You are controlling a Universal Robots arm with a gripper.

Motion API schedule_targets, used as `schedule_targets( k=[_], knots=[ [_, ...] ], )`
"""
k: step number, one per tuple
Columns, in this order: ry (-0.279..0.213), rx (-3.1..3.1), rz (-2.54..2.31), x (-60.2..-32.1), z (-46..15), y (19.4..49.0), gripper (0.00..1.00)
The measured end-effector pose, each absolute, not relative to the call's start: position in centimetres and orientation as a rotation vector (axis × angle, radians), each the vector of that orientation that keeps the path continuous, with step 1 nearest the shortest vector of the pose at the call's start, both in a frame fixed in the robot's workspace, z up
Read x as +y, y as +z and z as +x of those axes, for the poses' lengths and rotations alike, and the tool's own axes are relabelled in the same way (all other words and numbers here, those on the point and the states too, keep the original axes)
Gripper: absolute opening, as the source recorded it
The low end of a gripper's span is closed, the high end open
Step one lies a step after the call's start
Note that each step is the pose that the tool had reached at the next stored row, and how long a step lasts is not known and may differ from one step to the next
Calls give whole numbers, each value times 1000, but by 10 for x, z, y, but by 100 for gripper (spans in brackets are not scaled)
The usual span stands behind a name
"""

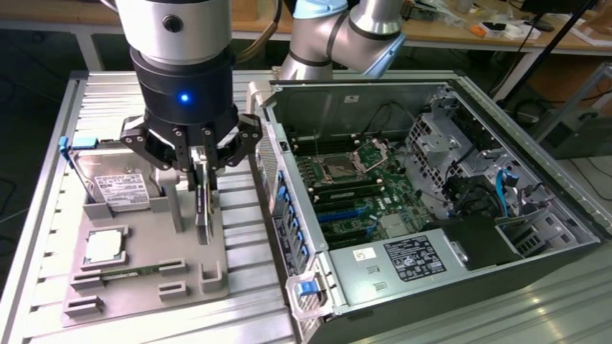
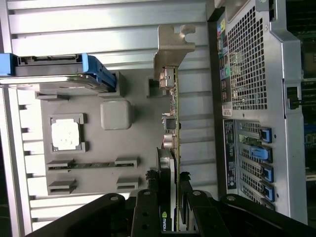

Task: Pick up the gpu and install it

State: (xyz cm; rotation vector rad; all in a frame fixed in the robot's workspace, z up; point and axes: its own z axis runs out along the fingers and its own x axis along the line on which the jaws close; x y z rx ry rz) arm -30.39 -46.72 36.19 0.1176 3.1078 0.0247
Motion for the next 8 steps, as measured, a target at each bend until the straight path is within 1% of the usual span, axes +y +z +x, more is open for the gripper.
schedule_targets(
  k=[8],
  knots=[
    [16, 3108, 117, -467, -304, 366, 27]
  ],
)
